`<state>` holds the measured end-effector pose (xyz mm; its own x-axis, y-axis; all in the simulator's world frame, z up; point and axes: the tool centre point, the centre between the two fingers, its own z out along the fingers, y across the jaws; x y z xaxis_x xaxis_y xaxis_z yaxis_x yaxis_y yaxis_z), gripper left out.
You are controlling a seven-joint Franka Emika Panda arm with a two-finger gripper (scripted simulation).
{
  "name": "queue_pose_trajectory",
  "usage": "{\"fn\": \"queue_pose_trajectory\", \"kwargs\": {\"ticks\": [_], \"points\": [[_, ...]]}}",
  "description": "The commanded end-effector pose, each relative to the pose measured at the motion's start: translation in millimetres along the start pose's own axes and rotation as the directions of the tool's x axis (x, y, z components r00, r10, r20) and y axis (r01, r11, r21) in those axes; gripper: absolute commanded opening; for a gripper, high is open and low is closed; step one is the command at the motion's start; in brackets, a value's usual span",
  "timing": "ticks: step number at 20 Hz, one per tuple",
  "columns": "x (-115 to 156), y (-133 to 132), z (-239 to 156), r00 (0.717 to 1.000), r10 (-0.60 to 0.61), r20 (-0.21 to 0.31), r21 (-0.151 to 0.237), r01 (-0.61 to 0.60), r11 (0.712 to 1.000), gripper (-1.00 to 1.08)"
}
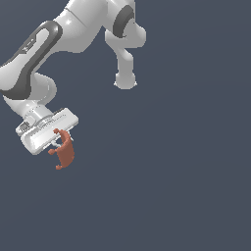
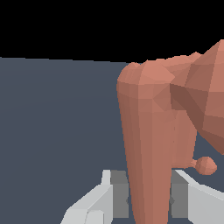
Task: Pick up the object and move it to a goal position.
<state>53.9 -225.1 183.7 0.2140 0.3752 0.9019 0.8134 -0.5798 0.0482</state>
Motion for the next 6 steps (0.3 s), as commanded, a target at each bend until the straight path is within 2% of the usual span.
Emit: {"fn": "queue_pose_trajectory", "kwargs": {"ticks": [1,6], "points": [[1.9,3.6,-3.8,1.0,0.0,0.0,0.001,0.0,1.0,-1.0],[1.0,4.0,-3.1,1.0,0.001,0.002,0.001,-0.001,1.0,-1.0]]}}
